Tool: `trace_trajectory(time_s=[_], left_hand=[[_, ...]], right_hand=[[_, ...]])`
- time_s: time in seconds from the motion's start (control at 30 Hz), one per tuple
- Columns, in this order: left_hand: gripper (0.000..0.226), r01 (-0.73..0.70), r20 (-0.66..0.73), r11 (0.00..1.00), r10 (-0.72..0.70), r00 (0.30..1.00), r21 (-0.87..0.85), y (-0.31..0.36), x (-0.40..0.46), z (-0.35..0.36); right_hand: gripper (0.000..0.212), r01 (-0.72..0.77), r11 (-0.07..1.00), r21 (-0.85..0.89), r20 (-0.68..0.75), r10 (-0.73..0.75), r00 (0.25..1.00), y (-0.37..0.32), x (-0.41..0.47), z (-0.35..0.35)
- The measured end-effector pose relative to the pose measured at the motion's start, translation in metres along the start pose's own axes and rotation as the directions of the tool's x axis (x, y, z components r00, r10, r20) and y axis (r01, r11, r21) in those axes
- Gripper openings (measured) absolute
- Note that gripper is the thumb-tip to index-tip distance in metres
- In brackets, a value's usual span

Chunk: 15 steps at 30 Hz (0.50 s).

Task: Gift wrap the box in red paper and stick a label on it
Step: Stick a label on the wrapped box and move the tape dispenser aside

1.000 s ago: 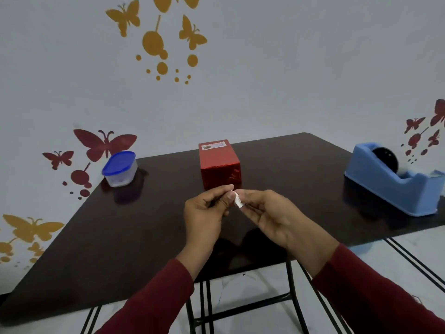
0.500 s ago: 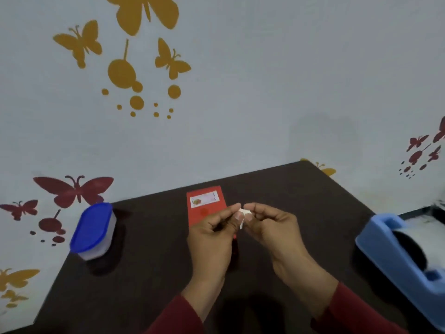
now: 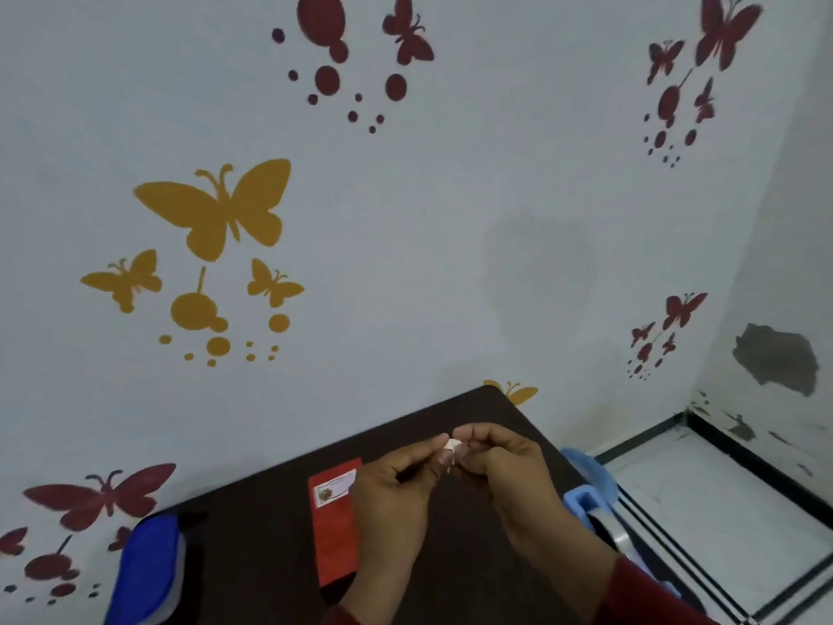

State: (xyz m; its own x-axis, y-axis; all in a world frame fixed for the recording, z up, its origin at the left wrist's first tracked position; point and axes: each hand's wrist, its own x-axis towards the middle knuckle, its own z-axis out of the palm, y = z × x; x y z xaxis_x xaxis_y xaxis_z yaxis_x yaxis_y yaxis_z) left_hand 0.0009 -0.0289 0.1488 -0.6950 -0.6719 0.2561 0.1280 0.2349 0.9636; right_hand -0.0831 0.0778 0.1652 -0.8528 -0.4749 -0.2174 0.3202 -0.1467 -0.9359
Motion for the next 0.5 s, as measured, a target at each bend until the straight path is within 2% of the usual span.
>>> trace_trajectory(time_s=[0.17,0.3,0.4,0.5], left_hand=[[0.025,-0.06,0.028,0.997,0.059,0.998,0.052,0.006,-0.01,0.073],[0.022,-0.099,0.019,0.992,0.098,0.995,0.081,0.012,-0.023,0.164],[0.021,-0.123,0.045,0.988,0.119,0.992,0.093,0.02,-0.031,0.247],[0.022,-0.125,0.086,0.984,0.115,0.99,0.128,0.021,-0.039,0.323]], right_hand=[[0.027,-0.033,0.999,-0.003,-0.002,0.033,0.999,-0.029,-0.001,-0.074],[0.008,-0.079,0.993,0.09,-0.041,0.083,0.996,-0.06,0.004,-0.157],[0.008,-0.038,0.998,0.048,-0.028,0.039,0.999,-0.079,0.016,-0.24],[0.011,-0.083,0.996,0.03,-0.078,0.086,0.993,-0.094,0.033,-0.315]])
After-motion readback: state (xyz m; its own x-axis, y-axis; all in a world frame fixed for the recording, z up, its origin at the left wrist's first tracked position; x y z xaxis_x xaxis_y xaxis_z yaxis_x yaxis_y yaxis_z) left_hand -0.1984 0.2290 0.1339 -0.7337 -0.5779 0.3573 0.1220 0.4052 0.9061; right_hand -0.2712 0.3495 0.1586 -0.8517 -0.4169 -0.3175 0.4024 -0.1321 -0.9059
